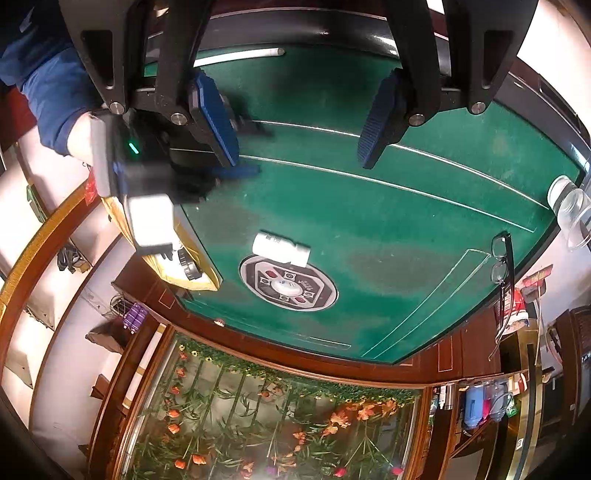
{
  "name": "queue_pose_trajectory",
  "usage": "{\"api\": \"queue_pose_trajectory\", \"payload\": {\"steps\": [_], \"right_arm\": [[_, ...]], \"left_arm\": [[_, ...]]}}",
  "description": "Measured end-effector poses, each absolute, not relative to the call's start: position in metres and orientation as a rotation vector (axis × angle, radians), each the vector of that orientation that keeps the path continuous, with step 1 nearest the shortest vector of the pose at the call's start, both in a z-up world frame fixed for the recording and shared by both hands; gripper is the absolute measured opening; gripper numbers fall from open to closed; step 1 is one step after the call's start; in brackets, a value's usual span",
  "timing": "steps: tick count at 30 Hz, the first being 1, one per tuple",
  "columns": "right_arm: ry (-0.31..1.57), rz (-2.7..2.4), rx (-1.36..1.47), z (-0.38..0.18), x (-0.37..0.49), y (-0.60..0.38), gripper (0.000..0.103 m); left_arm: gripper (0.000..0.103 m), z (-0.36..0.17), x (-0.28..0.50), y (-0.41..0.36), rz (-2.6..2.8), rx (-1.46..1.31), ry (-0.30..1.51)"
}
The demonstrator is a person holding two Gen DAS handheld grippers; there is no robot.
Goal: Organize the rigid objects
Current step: 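Move both open tools toward the white pen and white bottle on the felt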
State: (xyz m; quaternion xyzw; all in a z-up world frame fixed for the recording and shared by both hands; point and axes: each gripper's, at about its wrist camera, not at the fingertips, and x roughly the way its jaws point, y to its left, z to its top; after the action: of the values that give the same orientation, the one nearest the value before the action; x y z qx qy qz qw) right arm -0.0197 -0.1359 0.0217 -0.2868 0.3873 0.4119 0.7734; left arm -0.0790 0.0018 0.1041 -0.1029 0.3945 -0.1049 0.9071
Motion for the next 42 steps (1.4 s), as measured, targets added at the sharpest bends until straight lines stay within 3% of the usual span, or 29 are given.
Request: {"api": "queue_pose_trajectory", "payload": {"steps": [12, 19, 32, 42], "right_arm": [[0.804, 0.732, -0.008, 0.06, 0.039, -0.213, 0.041], [0.827, 0.707, 0.154, 0.056, 0.05, -0.245, 0.042], [0.817, 0.765, 0.176, 0.065, 0.046, -0.249, 0.047], [0.814, 0.773, 0.201, 0.067, 0.046, -0.253, 0.047]], "left_arm": [[0.071, 0.093, -0.074, 0.019, -0.21, -0.256, 0.835], [0.071, 0.078, -0.059, 0.016, -0.229, -0.266, 0.893], [0.071, 0.067, -0.118, -0.082, -0.604, 0.369, 0.847], [0.07, 0.047, -0.109, -0.135, -0.824, 0.696, 0.971]]}}
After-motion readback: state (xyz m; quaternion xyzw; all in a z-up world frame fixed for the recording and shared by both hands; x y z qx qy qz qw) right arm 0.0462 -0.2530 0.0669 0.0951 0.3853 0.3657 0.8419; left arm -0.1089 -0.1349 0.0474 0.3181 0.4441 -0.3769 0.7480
